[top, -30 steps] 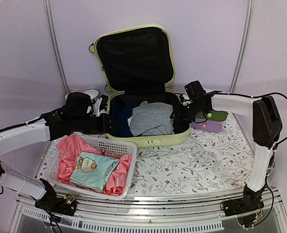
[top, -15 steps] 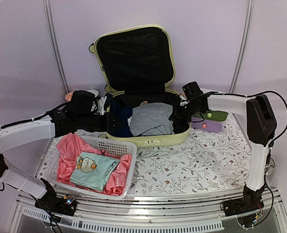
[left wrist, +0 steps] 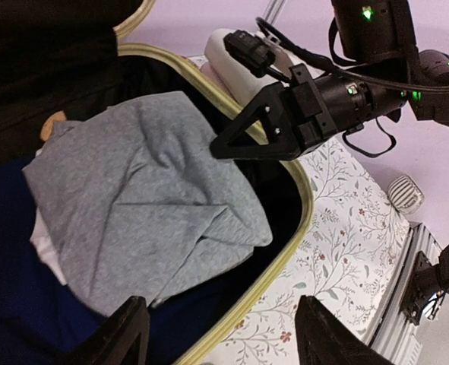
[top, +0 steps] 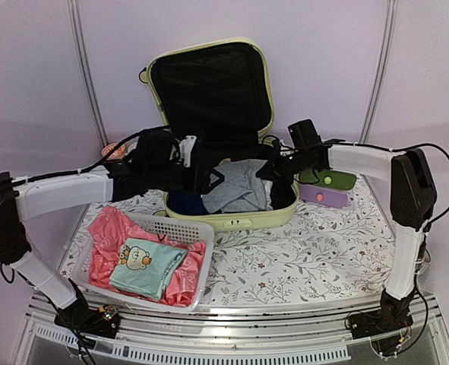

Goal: Open, take out, and arrange the luggage

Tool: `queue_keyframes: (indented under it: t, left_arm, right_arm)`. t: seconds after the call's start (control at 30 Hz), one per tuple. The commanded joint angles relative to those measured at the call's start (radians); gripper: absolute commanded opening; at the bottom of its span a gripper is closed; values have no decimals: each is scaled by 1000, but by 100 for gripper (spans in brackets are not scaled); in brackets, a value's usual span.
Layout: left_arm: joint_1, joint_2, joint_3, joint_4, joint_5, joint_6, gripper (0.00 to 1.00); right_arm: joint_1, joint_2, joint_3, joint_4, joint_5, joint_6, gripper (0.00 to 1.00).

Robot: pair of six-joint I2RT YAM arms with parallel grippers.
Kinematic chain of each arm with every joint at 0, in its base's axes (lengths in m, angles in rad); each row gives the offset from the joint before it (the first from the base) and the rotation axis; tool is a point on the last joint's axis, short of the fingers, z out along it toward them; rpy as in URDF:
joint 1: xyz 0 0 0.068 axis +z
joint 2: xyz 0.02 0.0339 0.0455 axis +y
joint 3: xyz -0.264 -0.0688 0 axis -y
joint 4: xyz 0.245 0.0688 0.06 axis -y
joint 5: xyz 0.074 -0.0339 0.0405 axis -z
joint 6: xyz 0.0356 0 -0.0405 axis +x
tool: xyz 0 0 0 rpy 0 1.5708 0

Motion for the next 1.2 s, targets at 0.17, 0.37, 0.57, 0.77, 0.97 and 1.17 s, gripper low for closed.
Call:
queue_keyframes:
  t: [0.17,0.37,0.57,0.77,0.97,1.17]
  left_arm:
    - [-122,278,227,109,-134,131,71]
    - [-147,373,276,158,-126,102,81]
    - [-164,462,340,140,-189,72,85]
    - [-223,548,424,105,-399,90,92]
    - [-232,631,557,-114,-656,35,88]
    - [-249,618,555,-197,-862,41,69]
  right_arm:
    - [1,-61,23,137,-85,174,5]
    - [2,-51,21,175,-112,241,3]
    - [2,-53,17,203,-129,280,3]
    - [5,-48,15,227,-133,312,4]
    - [6,-47,15,251,-152,342,3]
    - [3,-53,14,253,-142,342,4]
